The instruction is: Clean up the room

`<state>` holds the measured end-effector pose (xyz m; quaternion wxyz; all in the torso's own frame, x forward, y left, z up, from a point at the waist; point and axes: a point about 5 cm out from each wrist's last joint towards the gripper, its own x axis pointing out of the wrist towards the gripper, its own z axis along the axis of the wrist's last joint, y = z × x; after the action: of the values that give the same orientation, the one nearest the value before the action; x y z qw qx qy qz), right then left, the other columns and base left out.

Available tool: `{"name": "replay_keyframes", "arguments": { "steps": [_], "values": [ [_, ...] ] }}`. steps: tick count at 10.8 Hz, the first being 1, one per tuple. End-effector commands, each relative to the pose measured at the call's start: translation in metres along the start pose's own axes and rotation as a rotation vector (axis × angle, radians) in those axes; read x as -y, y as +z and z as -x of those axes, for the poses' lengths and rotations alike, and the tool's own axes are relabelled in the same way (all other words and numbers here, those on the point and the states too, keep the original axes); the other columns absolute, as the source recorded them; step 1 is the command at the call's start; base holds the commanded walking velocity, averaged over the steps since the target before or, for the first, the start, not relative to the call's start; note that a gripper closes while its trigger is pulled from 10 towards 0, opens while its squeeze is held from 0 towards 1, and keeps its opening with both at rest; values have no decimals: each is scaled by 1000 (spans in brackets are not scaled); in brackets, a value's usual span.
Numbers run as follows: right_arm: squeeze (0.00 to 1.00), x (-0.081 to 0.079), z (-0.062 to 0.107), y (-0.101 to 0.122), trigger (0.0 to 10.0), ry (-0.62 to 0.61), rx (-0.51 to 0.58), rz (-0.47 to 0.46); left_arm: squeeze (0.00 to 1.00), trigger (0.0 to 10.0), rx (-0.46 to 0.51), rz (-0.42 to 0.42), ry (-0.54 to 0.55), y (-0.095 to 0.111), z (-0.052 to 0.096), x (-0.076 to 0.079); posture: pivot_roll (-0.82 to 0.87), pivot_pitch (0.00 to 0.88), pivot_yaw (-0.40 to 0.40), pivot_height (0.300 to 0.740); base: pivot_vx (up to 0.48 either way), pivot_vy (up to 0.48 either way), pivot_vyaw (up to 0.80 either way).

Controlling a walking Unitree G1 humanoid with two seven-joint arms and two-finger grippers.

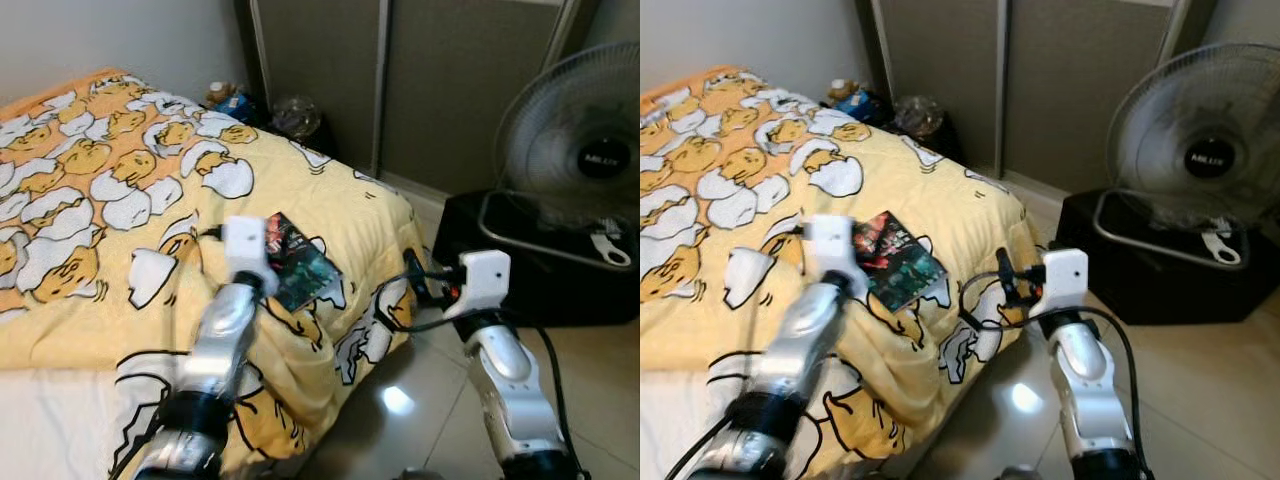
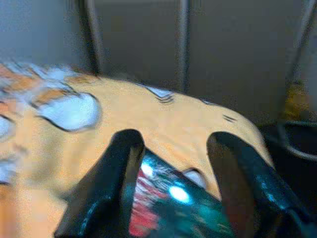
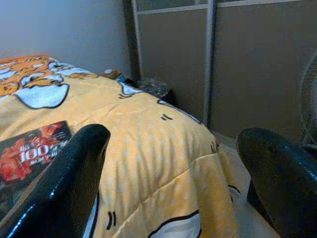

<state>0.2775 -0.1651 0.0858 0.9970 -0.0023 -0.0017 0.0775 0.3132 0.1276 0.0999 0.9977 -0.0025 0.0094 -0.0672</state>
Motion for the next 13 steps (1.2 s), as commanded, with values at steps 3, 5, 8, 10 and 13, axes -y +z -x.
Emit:
{"name": "replay_keyframes", "arguments": {
  "steps": [3,5,8,10,13],
  "values": [
    [0,5,9,0,10000,-53,11,-41,1000,10000,-38,-115,21,-8,49,-30,-197,0,118,740,0,0,0],
    [0,-7,35,9,10000,-39,81,30,1000,10000,5,-160,-59,5,71,-30,-175,0,113,740,0,0,0],
    [0,-7,42,5,10000,-90,85,12,0,10000,-8,-125,-50,10,62,-20,-192,0,110,740,0,0,0],
    [0,-3,31,6,10000,-77,67,11,0,10000,-29,-79,-65,11,51,-11,-205,0,116,740,0,-446,0],
    [0,8,25,3,10000,-105,39,6,0,10000,-63,-32,1,7,46,-21,-205,0,123,740,84,-425,660]
  ]
}}
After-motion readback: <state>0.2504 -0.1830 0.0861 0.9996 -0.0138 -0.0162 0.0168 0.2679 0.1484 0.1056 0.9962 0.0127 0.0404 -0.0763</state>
